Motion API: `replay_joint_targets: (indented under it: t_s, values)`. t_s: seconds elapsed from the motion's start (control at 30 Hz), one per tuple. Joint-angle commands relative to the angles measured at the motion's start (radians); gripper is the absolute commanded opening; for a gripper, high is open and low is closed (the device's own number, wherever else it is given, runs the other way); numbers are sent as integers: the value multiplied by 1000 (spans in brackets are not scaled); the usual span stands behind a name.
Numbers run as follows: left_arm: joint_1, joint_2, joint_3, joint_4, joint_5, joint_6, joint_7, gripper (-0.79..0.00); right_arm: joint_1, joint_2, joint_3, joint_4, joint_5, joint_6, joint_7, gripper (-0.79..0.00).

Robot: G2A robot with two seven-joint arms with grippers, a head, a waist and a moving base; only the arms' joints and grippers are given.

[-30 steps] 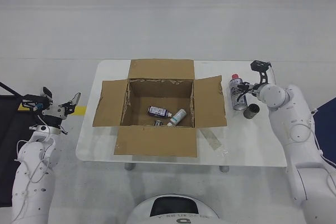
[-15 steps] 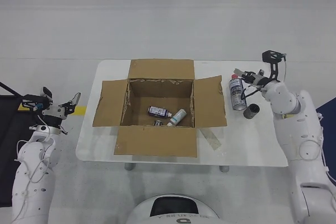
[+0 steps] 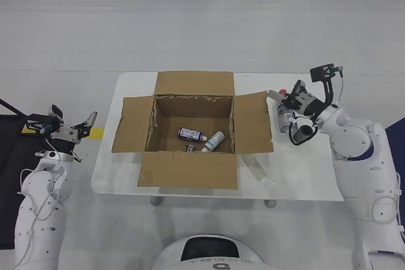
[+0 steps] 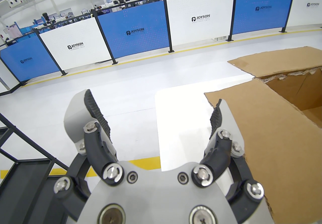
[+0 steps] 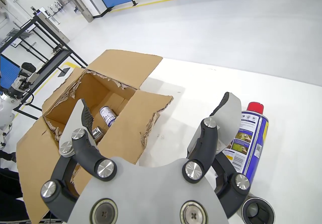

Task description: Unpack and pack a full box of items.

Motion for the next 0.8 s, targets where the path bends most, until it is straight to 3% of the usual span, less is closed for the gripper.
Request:
replay_joint_targets:
  t_s: [0.0, 0.13, 0.33, 0.53, 0.77]
  values:
    - [0, 0, 0, 0, 0, 0, 0, 0, 0, 0, 0, 0, 0, 0, 0, 0]
    - [0, 0, 0, 0, 0, 0, 0, 0, 24, -2, -28, 43, 57, -67, 8, 0]
    - [0, 0, 0, 0, 0, 0, 0, 0, 143, -18, -196, 47, 107, -256, 60, 0]
    - [0, 0, 0, 0, 0, 0, 0, 0, 332, -66, -478, 107, 12, -228, 133, 0]
    - [0, 0, 0, 0, 0, 0, 0, 0, 498, -156, -792, 319, -145, -195, 106, 0]
